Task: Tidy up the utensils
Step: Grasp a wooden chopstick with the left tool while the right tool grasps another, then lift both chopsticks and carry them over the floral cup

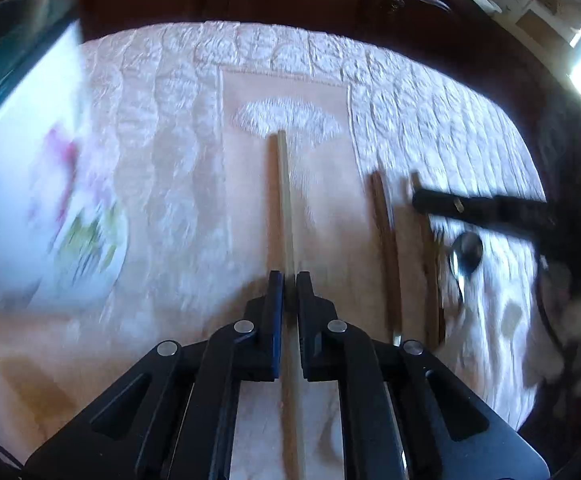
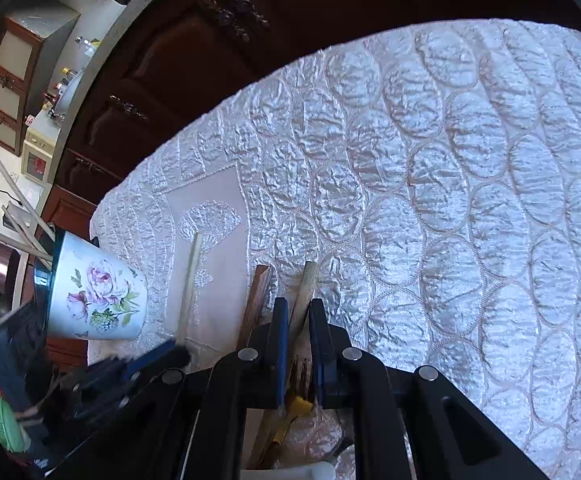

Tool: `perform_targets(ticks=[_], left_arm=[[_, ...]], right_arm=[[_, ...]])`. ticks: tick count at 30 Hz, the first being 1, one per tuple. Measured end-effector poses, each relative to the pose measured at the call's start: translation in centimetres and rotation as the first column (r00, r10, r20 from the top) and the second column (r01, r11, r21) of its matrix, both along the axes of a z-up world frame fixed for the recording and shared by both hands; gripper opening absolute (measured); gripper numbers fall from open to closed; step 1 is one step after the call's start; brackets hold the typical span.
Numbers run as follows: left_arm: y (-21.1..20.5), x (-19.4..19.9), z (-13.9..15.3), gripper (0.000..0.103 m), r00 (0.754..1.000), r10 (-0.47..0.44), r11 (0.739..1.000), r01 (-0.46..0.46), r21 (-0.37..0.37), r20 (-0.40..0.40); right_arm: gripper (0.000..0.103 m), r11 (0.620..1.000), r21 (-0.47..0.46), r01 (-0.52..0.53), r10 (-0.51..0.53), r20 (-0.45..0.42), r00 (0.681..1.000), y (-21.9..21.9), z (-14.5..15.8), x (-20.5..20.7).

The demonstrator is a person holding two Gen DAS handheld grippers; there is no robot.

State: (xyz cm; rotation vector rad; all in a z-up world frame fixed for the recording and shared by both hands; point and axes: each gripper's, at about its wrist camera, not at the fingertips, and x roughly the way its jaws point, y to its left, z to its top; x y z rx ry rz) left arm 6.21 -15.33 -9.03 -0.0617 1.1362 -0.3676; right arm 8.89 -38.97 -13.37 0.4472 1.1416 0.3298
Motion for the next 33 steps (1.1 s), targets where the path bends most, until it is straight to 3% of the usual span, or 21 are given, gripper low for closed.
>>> perform_targets(ticks=[6, 8, 10, 15, 17, 18, 19, 20, 23, 26, 30, 33], left_arm=[[1.3, -2.9, 0.5, 0.005, 0.998, -0.052, 0.998, 0.053, 0.018, -0.022], [1.0, -2.4, 0.9, 0.013, 0.999, -0.047, 0.998, 0.047, 0.032, 0.001], [0.8, -1.7, 1.2, 0.037, 0.999, -0.03, 0.999, 0.029, 0.035, 0.024], [-1.0, 1.0, 0.9, 0.041, 0.998, 0.002, 0.997, -0.006, 0.075, 0.057], [-1.8, 1.7, 0.5, 0.041, 0.998, 0.013, 0.994, -0.021, 0.107, 0.069], [-2.2, 2.1, 0.3, 0.036, 0.997, 0.014, 0.993, -0.022, 0.118, 0.07], [-2.3, 2.1, 0.2, 0.016, 0.997, 0.01, 0.992, -0.019, 0.122, 0.072], [-2.5, 2.1, 0.2, 0.006, 0.998, 0.002, 0.992, -0.011, 0.126, 0.071], [-2.5, 1.8, 0.7, 0.004, 0.998, -0.014, 0.997, 0.009, 0.082, 0.061], [-1.2, 0.6, 2.9, 0.004, 0.998, -0.02, 1.0, 0.021, -0.02, 0.068], [2.3, -1.8, 7.1, 0.004, 0.99, -0.02, 0.992, 0.037, -0.125, 0.137], [4.2, -3.4, 9.7, 0.004, 0.983, -0.002, 0.988, 0.031, -0.155, 0.182]], right_arm=[[0.01, 0.999, -0.035, -0.006, 0.006, -0.007, 1.0, 0.9, -0.2, 1.2], [0.01, 0.998, -0.056, -0.017, 0.017, -0.001, 1.0, 1.5, -0.1, 1.7], [0.01, 0.997, -0.069, -0.022, 0.023, 0.006, 1.0, 1.9, 0.1, 1.9], [0.01, 0.998, -0.06, -0.003, 0.007, 0.056, 0.998, 1.7, 1.8, 1.0], [0.009, 0.999, -0.051, -0.007, 0.011, 0.086, 0.996, 1.3, 3.1, 0.3], [0.009, 0.999, -0.051, -0.011, 0.017, 0.104, 0.994, 1.3, 3.9, -0.1], [0.009, 0.999, -0.048, -0.017, 0.023, 0.122, 0.992, 1.2, 4.7, -0.5], [0.009, 0.999, -0.045, -0.023, 0.029, 0.14, 0.99, 1.1, 5.5, -0.9], [0.008, 0.999, -0.044, -0.028, 0.037, 0.198, 0.979, 1.1, 7.9, -2.1], [0.007, 0.999, -0.037, -0.029, 0.037, 0.253, 0.967, 0.6, 10.3, -3.4], [0.007, 0.998, -0.048, -0.041, 0.054, 0.318, 0.947, 0.9, 13.5, -4.9], [0.007, 0.997, -0.056, -0.053, 0.069, 0.361, 0.93, 1.3, 15.6, -5.9]])
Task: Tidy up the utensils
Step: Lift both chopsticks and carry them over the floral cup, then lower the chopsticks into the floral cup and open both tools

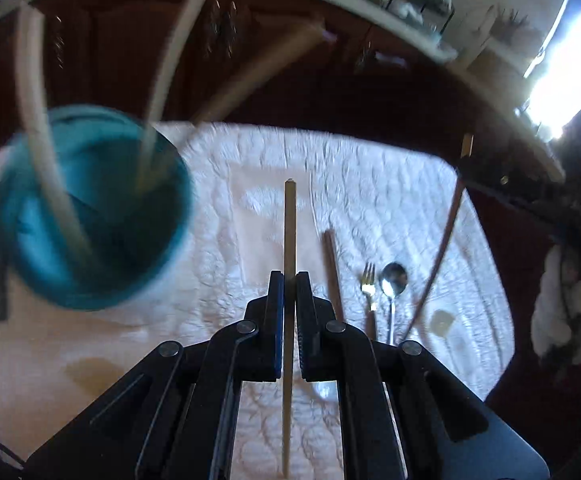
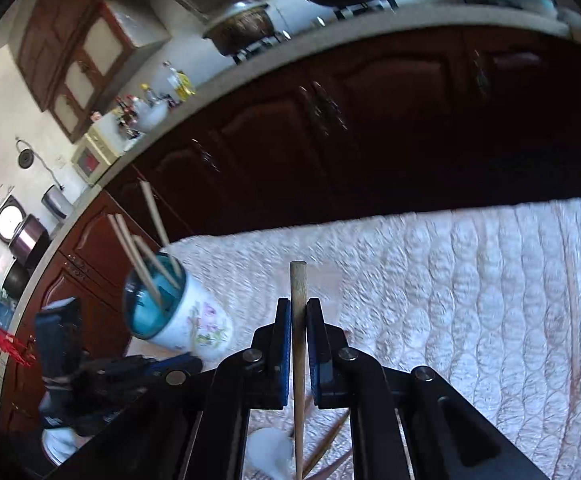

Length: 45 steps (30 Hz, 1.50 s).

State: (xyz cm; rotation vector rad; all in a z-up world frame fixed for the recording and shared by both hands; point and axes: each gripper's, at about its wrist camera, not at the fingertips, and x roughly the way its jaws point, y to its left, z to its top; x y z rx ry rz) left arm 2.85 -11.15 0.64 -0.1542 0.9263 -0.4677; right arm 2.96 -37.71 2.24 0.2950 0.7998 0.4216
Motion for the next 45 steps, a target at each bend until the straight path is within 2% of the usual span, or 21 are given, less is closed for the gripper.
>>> perform_targets(ticks=[3, 7, 12, 16, 19, 25, 30, 34, 41, 45], left_arm=[[2.0, -1.7, 2.3, 0.004, 0.998, 0.021, 1.0, -0.02, -0.015, 0.052], [2.9, -3.0, 4.0, 0.004, 0.996, 0.031, 0.999, -0.029, -0.029, 0.085], [6.4, -4.5, 7.0, 0.004, 0.987, 0.072, 0.995, -0.063, -0.071, 0.143], [9.8, -4.4, 10.5, 0.004, 0.967, 0.14, 0.987, -0.121, -0.102, 0.214], [11.6, -3.8, 12.7, 0.004, 0.941, 0.201, 0.978, -0.178, -0.106, 0.272], [13.7, -2.1, 15.0, 0.004, 0.889, 0.297, 0.955, -0.271, -0.123, 0.347], [14.3, -0.4, 15.1, 0.004, 0.864, 0.333, 0.942, -0.317, -0.107, 0.378], [13.9, 0.7, 13.6, 0.004, 0.864, 0.335, 0.94, -0.332, -0.073, 0.376], [12.9, 1.7, 10.0, 0.004, 0.878, 0.327, 0.938, -0.345, -0.012, 0.348], [12.8, 2.0, 8.4, 0.004, 0.883, 0.334, 0.936, -0.353, -0.002, 0.331]], right_arm=[[0.007, 1.0, -0.006, -0.018, 0.018, 0.039, 0.999, 0.8, 1.9, -0.9], [0.007, 0.998, -0.024, -0.054, 0.056, 0.08, 0.995, 2.5, 4.3, -1.8], [0.006, 0.995, -0.025, -0.102, 0.104, 0.13, 0.986, 4.3, 6.9, -3.1], [0.006, 0.99, -0.019, -0.142, 0.143, 0.166, 0.976, 6.6, 8.9, -3.4], [0.007, 0.985, -0.003, -0.173, 0.17, 0.189, 0.967, 8.0, 10.5, -3.4], [0.006, 0.979, 0.013, -0.203, 0.193, 0.249, 0.949, 10.9, 13.6, -3.0], [0.006, 0.984, 0.014, -0.178, 0.166, 0.295, 0.941, 13.2, 15.5, -1.6], [0.006, 0.989, -0.025, -0.148, 0.148, 0.317, 0.937, 15.8, 15.6, 0.2], [0.006, 0.991, -0.063, -0.117, 0.13, 0.289, 0.948, 18.7, 12.4, 3.4], [0.007, 0.99, -0.08, -0.117, 0.134, 0.253, 0.958, 19.5, 9.9, 4.4]])
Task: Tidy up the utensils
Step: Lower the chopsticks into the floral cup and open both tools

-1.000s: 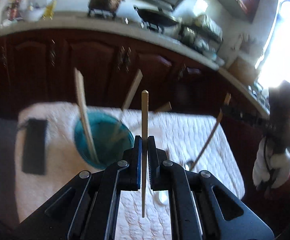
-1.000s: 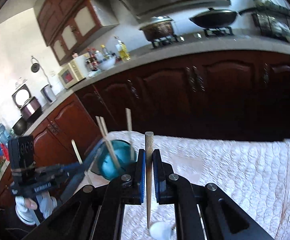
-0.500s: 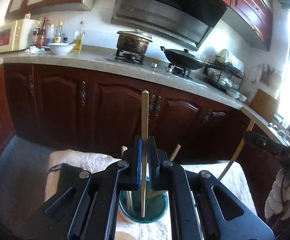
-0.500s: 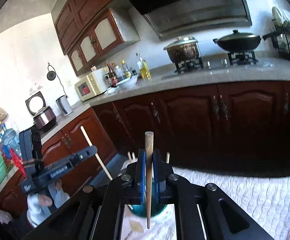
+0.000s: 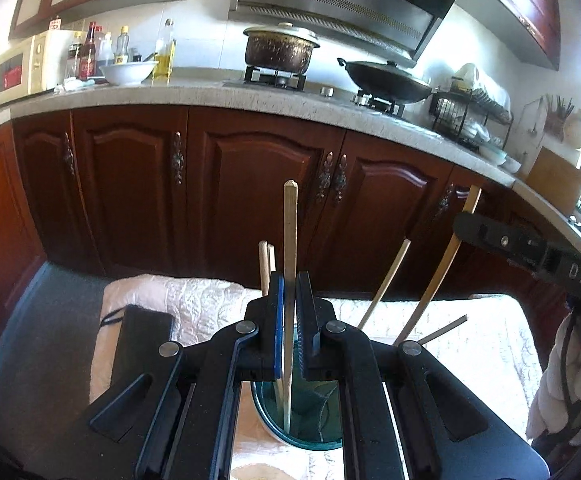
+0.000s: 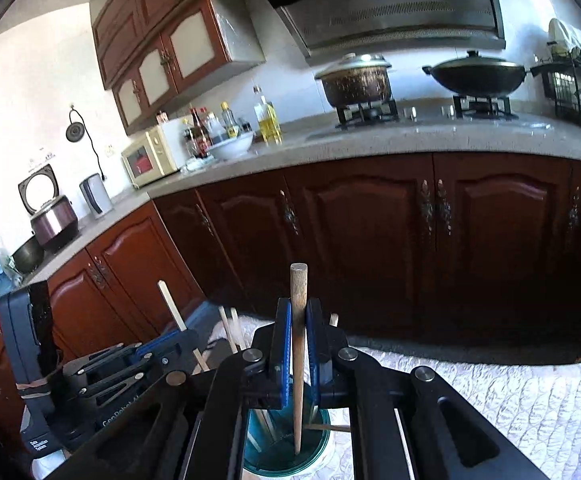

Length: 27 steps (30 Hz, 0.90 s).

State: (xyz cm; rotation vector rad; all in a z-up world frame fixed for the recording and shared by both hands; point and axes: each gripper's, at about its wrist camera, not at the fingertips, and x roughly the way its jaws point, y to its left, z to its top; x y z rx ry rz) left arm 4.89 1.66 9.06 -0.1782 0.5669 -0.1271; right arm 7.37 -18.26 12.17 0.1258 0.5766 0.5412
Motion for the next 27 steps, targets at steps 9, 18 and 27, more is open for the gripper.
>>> perform_targets(ticks=[9, 18, 27], left_arm=[[0.1, 0.6, -2.5, 0.004, 0.998, 0.006, 1.0, -0.007, -0.014, -0.06], [0.5, 0.7, -4.0, 0.005, 0.991, 0.003, 0.999, -0.009, -0.04, -0.133], [0.5, -0.8, -3.5, 0.034, 0.991, 0.003, 0.999, -0.009, -0.049, -0.133]], right_arm=[[0.007, 0.999, -0.029, -0.022, 0.02, -0.1, 0.995, 0.8, -4.2, 1.5], [0.011, 0.999, -0.042, -0.033, 0.026, -0.163, 0.986, 0.8, -5.8, 2.7], [0.03, 0.998, -0.039, -0.039, 0.033, -0.14, 0.99, 0.0, -5.3, 0.9]])
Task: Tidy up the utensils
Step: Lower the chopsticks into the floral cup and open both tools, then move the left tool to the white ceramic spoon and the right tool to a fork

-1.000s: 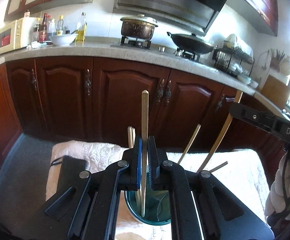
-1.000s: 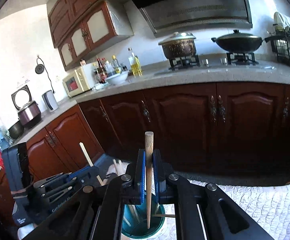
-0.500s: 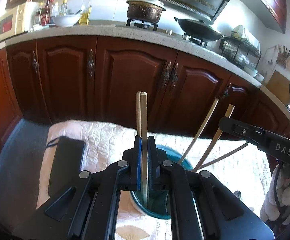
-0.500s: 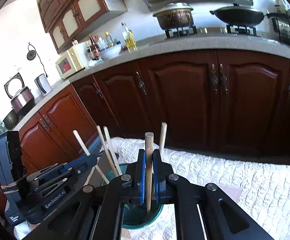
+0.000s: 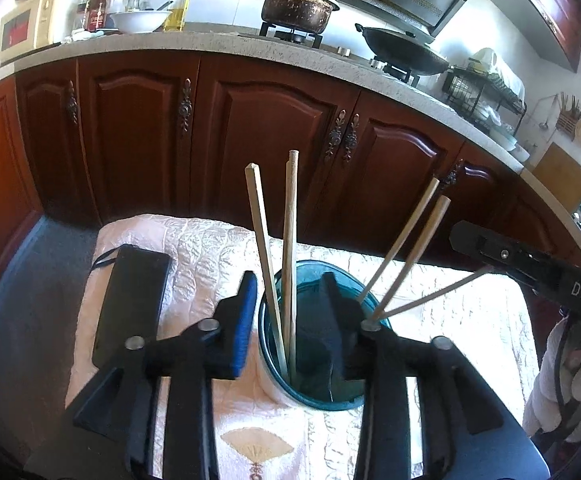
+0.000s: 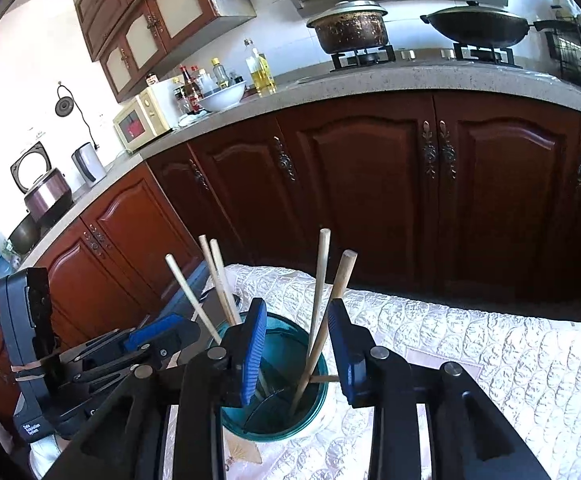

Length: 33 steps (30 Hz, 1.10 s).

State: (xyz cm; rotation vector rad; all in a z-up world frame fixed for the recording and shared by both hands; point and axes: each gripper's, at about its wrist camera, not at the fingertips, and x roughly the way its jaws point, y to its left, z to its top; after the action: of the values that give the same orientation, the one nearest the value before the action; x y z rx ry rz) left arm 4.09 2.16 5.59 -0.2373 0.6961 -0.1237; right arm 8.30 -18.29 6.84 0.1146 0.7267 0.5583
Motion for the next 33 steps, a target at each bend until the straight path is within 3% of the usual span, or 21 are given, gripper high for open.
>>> perform_targets(ticks=[18, 25, 33], left_arm=[[-2.5, -3.9, 0.6, 0.049, 0.999, -0.015, 0.996, 0.012, 0.09, 0.032], [-4.6, -4.9, -0.3, 0.051, 0.999, -0.044, 0.991, 0.042, 0.124, 0.014], [-6.2, -5.4, -1.9, 0.051, 0.998, -0.065, 0.991, 0.067, 0.115, -0.018]], right_arm=[[0.034, 0.998, -0.053, 0.019, -0.016, 0.064, 0.998, -1.6, -0.4, -6.5], [0.037, 0.997, -0.058, 0.053, -0.051, 0.044, 0.998, -3.9, -1.3, -8.3], [0.037, 0.987, -0.122, 0.105, -0.107, -0.01, 0.994, -8.2, -4.0, -9.2]])
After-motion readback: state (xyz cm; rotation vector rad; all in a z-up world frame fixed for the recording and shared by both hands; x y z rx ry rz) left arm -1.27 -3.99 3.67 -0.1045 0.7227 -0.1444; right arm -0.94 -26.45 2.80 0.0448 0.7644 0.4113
